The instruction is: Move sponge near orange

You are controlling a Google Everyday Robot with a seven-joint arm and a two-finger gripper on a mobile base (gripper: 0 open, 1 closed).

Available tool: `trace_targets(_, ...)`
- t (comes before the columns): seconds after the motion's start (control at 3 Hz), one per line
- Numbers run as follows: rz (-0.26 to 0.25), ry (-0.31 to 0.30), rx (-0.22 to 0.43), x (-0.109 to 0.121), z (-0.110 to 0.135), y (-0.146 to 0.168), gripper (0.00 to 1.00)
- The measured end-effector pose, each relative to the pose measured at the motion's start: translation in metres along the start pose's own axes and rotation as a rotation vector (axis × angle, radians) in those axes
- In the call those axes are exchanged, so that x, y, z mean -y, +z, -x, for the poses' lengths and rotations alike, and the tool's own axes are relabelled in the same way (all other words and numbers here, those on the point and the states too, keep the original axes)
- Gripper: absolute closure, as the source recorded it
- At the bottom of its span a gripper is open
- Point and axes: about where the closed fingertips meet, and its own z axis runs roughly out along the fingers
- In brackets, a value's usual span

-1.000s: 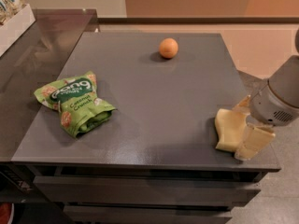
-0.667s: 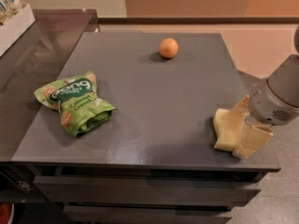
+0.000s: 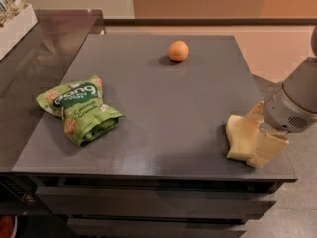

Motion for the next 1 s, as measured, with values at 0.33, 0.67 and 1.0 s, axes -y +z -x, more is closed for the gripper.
trace_targets(0.33,-0.047,0.013,0.024,0.023,0.033,-0.017,1.0)
trace_targets(0.67,-0.11,0.054,0.071,0.053,0.081,-0.042,1.0)
trace_targets(1.0,-0.168,0.091,0.1,0.073,0.116,-0.059,1.0)
